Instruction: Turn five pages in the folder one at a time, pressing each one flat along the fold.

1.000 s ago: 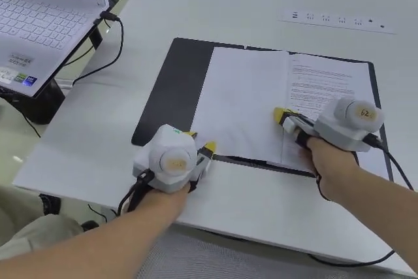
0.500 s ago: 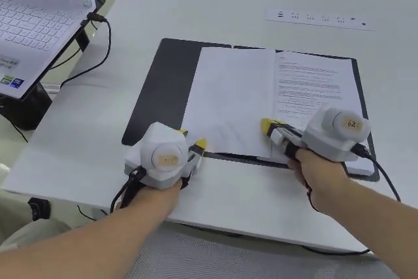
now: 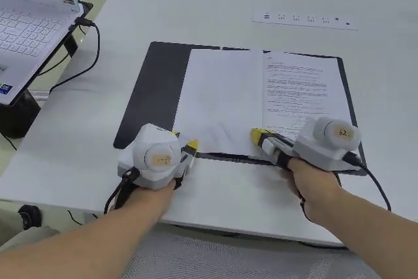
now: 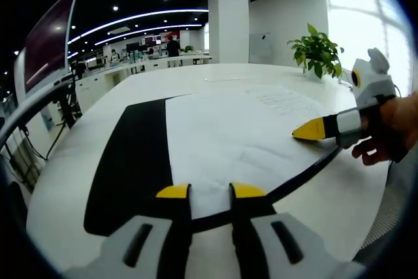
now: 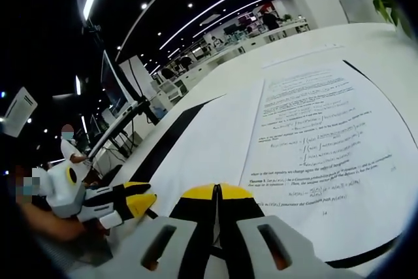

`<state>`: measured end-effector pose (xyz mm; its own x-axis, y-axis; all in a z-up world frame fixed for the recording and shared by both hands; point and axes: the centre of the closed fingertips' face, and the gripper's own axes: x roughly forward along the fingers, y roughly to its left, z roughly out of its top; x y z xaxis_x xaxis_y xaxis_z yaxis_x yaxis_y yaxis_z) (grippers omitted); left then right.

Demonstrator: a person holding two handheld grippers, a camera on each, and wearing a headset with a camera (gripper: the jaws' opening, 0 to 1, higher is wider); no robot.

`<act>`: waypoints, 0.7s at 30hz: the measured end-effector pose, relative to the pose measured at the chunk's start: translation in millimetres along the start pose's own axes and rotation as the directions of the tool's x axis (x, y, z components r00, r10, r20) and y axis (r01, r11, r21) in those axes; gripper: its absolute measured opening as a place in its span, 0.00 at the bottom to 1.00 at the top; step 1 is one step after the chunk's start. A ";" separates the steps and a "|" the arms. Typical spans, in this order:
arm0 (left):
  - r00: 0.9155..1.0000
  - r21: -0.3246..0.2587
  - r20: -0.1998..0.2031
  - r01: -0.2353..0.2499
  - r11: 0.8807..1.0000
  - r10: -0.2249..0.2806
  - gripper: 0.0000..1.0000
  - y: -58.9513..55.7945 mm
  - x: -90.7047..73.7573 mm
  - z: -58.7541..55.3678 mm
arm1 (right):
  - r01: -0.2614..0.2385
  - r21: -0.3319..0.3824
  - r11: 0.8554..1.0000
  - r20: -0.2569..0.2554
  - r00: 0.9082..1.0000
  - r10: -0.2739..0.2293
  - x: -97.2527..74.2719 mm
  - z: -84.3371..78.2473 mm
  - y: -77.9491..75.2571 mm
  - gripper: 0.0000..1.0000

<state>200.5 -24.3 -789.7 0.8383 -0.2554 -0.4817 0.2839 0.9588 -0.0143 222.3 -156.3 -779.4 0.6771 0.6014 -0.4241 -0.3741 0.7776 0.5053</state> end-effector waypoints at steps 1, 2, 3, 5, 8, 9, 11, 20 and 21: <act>1.000 0.000 0.000 0.000 1.000 0.000 0.21 -0.1 -0.3 0.2 | 0.000 0.001 1.000 -0.001 1.000 0.000 -1.2 -1.4 0.2 0.00; 1.000 0.000 0.000 0.000 1.000 0.000 0.21 -0.1 -0.5 0.3 | 0.000 0.002 1.000 -0.002 1.000 0.000 -2.1 -2.7 0.3 0.00; 1.000 0.000 0.001 0.000 1.000 0.000 0.21 -0.2 -0.6 0.4 | -0.001 0.004 1.000 -0.003 1.000 0.001 -3.2 -4.1 0.8 0.00; 1.000 0.000 0.000 0.000 1.000 0.000 0.21 -0.2 -0.7 0.6 | -0.002 0.005 1.000 -0.006 1.000 0.002 -5.3 -6.4 1.7 0.00; 1.000 0.000 -0.001 0.000 1.000 0.000 0.21 -0.4 -1.1 0.9 | -0.004 0.008 1.000 -0.014 1.000 0.004 -8.2 -9.2 2.4 0.00; 1.000 0.000 -0.002 0.000 1.000 0.000 0.21 -0.5 -1.1 0.9 | -0.004 0.010 1.000 -0.016 1.000 0.005 -9.1 -10.1 2.7 0.00; 1.000 0.000 -0.003 0.000 1.000 0.000 0.21 -0.7 -1.3 1.1 | -0.007 0.012 1.000 -0.023 1.000 0.007 -12.0 -12.9 3.8 0.00; 1.000 0.005 -0.012 0.001 1.000 -0.001 0.21 -0.9 -1.5 1.3 | -0.014 0.047 0.999 -0.066 0.998 0.017 -27.6 -28.1 10.8 0.00; 1.000 0.003 -0.013 0.001 1.000 -0.001 0.21 -0.8 -1.7 1.4 | -0.015 0.053 0.998 -0.075 0.997 0.019 -29.0 -29.6 11.8 0.00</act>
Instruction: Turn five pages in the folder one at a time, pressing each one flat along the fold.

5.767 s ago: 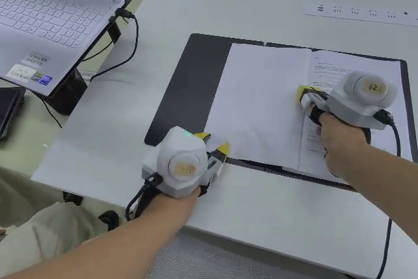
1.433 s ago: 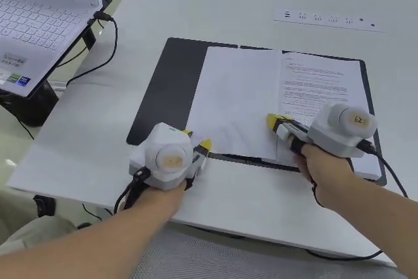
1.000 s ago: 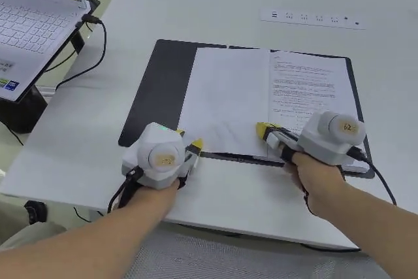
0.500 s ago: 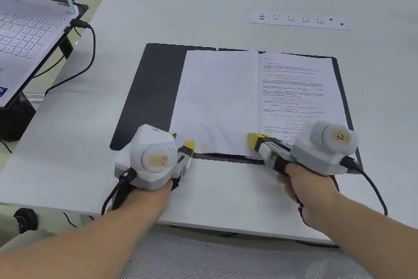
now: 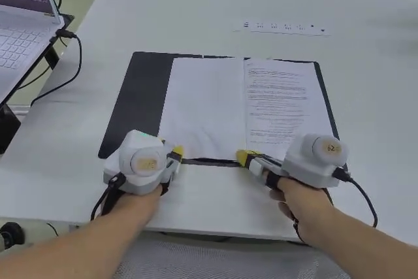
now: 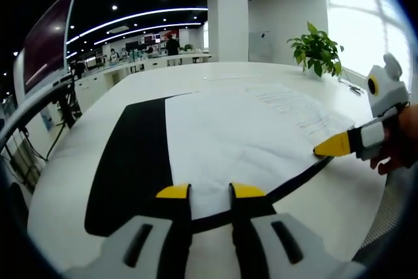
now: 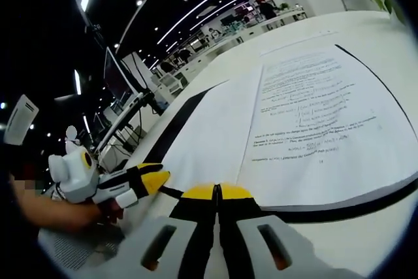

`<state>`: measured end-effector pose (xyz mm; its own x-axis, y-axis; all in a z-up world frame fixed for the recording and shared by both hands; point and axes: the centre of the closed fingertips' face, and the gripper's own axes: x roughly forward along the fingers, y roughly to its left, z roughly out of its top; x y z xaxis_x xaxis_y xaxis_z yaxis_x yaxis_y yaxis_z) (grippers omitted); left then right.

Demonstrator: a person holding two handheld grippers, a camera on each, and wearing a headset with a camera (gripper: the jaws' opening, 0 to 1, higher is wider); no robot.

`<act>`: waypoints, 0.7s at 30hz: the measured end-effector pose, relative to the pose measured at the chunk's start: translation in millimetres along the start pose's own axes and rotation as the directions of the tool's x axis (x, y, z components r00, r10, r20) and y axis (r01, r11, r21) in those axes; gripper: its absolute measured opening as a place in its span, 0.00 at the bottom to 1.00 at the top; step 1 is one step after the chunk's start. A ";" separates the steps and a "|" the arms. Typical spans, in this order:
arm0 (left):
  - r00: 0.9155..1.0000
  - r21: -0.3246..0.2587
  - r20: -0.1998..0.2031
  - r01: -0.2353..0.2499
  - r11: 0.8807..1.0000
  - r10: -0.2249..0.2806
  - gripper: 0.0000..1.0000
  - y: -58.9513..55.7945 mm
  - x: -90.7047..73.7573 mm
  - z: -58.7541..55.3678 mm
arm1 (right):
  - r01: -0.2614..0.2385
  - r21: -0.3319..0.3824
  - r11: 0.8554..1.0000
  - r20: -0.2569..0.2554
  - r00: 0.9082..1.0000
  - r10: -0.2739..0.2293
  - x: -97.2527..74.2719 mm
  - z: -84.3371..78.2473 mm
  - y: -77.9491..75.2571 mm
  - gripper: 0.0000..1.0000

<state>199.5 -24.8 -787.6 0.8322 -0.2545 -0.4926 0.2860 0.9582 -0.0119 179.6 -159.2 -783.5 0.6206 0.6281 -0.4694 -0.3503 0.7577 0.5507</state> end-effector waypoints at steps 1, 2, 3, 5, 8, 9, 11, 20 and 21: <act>1.000 -0.002 0.000 0.000 1.000 0.000 0.21 0.0 -0.2 0.1 | -0.001 0.002 1.000 -0.008 1.000 0.001 -1.8 -1.3 0.8 0.00; 1.000 -0.001 -0.001 0.000 1.000 0.000 0.21 0.0 -0.3 0.2 | -0.001 0.005 1.000 -0.013 1.000 0.001 -3.3 -2.4 1.6 0.00; 1.000 0.000 -0.002 0.000 1.000 0.000 0.21 0.0 -0.5 0.3 | -0.001 0.009 1.000 -0.018 1.000 0.001 -5.1 -3.3 2.7 0.00; 1.000 0.000 -0.005 0.000 1.000 0.000 0.21 0.0 -0.6 0.3 | -0.008 0.036 0.999 -0.023 1.000 0.009 -9.4 -3.7 6.7 0.00; 1.000 -0.001 -0.010 -0.003 1.000 0.003 0.21 0.0 -1.0 0.0 | -0.032 0.044 0.999 -0.036 0.999 0.033 -15.6 -3.6 17.9 0.00; 1.000 -0.003 -0.011 -0.004 1.000 0.004 0.21 0.2 -0.9 -0.1 | -0.036 0.044 0.998 -0.038 0.999 0.037 -17.1 -3.4 20.2 0.00; 1.000 -0.009 -0.016 -0.005 1.000 0.005 0.21 0.4 -0.8 0.1 | -0.056 0.059 0.997 -0.034 0.998 0.058 -22.0 -1.7 27.8 0.00; 0.996 -0.147 -0.089 0.006 0.989 -0.019 0.20 1.5 -0.7 3.5 | -0.061 0.117 0.991 -0.012 0.998 0.062 -54.0 16.8 40.9 0.00; 0.993 -0.208 -0.109 0.010 0.978 -0.034 0.19 1.2 -2.5 4.2 | -0.055 0.132 0.990 0.009 0.998 0.054 -60.6 22.6 40.1 0.00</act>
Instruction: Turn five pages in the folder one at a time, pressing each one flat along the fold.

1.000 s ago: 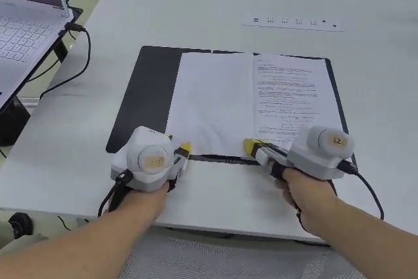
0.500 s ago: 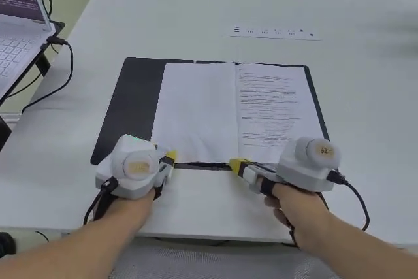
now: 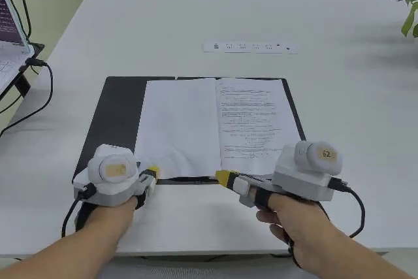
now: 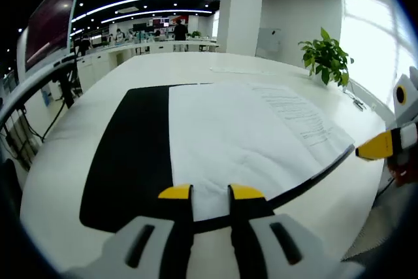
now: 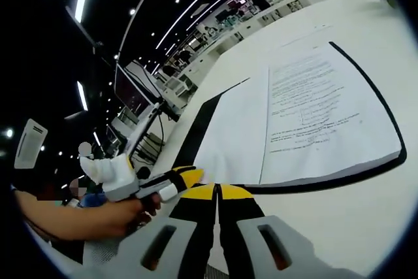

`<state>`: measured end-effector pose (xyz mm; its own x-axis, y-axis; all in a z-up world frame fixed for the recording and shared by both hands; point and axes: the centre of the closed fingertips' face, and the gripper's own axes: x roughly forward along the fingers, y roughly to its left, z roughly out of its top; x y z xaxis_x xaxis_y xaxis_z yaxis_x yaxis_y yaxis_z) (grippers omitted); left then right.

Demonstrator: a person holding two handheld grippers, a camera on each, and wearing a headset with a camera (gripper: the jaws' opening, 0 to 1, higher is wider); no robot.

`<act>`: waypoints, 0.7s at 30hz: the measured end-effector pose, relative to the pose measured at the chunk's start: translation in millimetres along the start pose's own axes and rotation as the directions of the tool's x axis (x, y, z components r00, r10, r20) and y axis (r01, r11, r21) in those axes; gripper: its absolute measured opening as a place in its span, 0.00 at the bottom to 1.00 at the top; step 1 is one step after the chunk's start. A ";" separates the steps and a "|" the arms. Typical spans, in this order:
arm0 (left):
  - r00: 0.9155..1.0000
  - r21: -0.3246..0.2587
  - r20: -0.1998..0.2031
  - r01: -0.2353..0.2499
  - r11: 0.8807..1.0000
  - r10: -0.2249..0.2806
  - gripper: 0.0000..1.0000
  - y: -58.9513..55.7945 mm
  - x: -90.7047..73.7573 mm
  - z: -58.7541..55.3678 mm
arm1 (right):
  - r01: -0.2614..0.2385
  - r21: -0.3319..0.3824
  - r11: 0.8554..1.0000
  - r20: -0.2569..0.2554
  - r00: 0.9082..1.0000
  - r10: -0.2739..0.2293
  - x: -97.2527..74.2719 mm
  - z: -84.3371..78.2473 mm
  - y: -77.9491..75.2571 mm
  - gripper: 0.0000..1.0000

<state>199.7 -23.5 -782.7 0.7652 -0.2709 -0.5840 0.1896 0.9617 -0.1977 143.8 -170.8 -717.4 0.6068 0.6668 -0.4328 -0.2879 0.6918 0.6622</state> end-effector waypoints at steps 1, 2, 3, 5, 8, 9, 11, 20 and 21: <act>1.000 -0.025 -0.019 0.003 1.000 -0.003 0.17 0.2 -1.0 -0.7 | 0.007 0.014 1.000 0.012 1.000 -0.007 -4.0 3.6 -0.3 0.00; 0.999 -0.079 -0.051 0.003 0.997 -0.007 0.13 0.7 -1.6 -1.8 | 0.018 0.041 0.999 0.030 0.999 -0.019 -10.7 9.9 -0.3 0.00; 0.998 -0.092 -0.060 0.015 0.996 -0.020 0.12 -0.9 -2.8 -0.3 | 0.019 0.045 0.999 0.044 0.999 -0.021 -14.8 14.6 -0.9 0.00; 0.999 -0.068 0.011 0.051 0.996 -0.050 0.13 -7.4 -7.7 18.5 | 0.034 0.056 0.998 0.079 0.996 -0.039 -25.1 26.9 -4.0 0.00; 0.997 -0.056 0.023 0.072 0.996 -0.071 0.15 -14.8 -19.2 31.4 | 0.055 0.109 0.993 0.102 0.993 -0.066 -38.1 39.7 -10.1 0.00; 0.996 -0.068 0.026 0.086 0.994 -0.085 0.18 -19.3 -24.7 36.9 | 0.065 0.125 0.990 0.101 0.992 -0.078 -43.2 43.3 -13.1 0.00; 0.995 -0.071 0.039 0.095 0.993 -0.092 0.28 -23.9 -34.5 46.2 | 0.104 0.128 0.986 0.162 0.979 -0.124 -54.4 58.4 -21.3 0.00; 0.984 -0.057 0.138 0.123 0.991 -0.114 0.59 -35.1 -82.8 79.4 | 0.178 0.092 0.980 0.220 0.956 -0.194 -91.7 83.3 -39.3 0.32; 0.984 -0.054 0.139 0.123 0.991 -0.114 0.61 -35.0 -86.5 80.0 | 0.200 0.071 0.977 0.215 0.954 -0.211 -95.0 82.3 -43.2 0.34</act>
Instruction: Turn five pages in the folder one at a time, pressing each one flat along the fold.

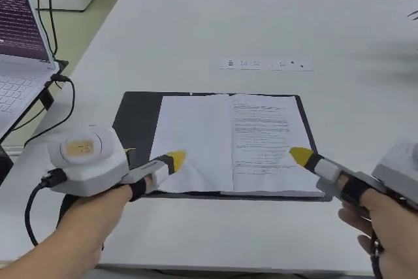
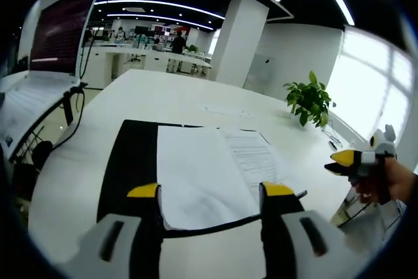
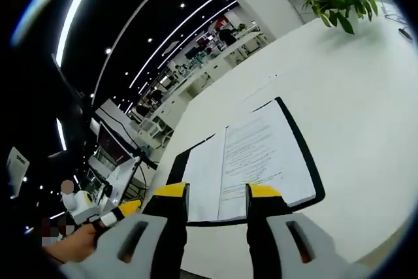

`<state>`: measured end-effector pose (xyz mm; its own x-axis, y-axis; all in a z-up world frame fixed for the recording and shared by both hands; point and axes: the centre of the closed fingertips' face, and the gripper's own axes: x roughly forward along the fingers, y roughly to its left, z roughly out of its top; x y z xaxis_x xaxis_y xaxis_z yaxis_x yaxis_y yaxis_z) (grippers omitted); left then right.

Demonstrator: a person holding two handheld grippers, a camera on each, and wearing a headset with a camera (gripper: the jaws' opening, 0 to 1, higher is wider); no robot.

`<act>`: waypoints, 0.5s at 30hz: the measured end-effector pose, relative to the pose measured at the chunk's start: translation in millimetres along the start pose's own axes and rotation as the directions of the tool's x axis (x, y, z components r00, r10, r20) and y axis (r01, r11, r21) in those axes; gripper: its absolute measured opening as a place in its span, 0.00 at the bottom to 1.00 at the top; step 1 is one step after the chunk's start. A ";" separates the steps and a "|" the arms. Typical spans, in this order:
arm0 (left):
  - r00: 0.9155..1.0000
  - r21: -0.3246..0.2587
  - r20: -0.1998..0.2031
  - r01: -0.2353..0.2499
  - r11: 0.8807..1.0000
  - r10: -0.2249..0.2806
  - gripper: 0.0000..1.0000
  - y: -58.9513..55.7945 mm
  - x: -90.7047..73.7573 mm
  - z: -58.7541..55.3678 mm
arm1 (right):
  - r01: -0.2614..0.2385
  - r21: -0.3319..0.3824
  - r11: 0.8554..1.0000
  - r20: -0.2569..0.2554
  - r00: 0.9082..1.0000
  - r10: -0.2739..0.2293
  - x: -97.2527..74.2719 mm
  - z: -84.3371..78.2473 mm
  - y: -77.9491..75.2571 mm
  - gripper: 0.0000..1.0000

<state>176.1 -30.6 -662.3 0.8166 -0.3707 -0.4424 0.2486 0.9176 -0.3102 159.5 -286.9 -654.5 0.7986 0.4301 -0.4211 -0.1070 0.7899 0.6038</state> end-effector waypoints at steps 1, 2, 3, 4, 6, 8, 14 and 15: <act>1.000 0.007 0.001 -0.002 1.000 0.002 0.63 0.1 -4.6 1.3 | 0.020 -0.027 0.999 0.000 1.000 -0.020 -3.6 0.3 -4.7 0.35; 1.000 0.015 0.000 -0.005 1.000 0.005 0.65 0.6 -7.2 1.8 | 0.029 -0.048 0.998 -0.005 1.000 -0.029 -6.1 -0.2 -7.0 0.37; 1.000 0.003 0.000 -0.010 1.000 0.010 0.70 1.9 -11.3 3.1 | 0.041 -0.084 0.996 0.001 0.999 -0.041 -9.4 0.7 -10.3 0.39; 1.000 -0.009 0.009 -0.012 1.000 0.013 0.74 1.9 -14.2 5.0 | 0.050 -0.102 0.994 0.000 0.999 -0.050 -11.7 0.4 -12.5 0.43; 0.999 -0.011 0.020 -0.031 0.999 0.031 0.86 4.3 -19.1 7.5 | 0.063 -0.117 0.991 -0.006 0.998 -0.064 -16.5 -0.3 -17.4 0.49; 0.999 0.007 0.021 -0.038 0.999 0.038 0.95 3.7 -23.4 7.0 | 0.074 -0.154 0.985 0.025 0.997 -0.071 -20.9 3.6 -20.5 0.58; 0.998 0.175 -0.051 -0.028 0.984 0.038 0.99 -0.3 -35.5 -8.1 | 0.123 -0.321 0.939 0.041 0.992 -0.116 -28.9 5.4 -31.5 0.87; 0.997 0.200 -0.067 -0.027 0.979 0.041 0.99 0.3 -37.6 -11.8 | 0.124 -0.347 0.930 0.044 0.992 -0.116 -30.1 5.9 -32.6 0.90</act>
<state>139.3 -18.1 -655.6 0.7893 -0.3417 -0.5101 0.3258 0.9373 -0.1238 142.4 -328.1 -657.5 0.8310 0.3155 -0.4582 -0.2055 0.9395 0.2741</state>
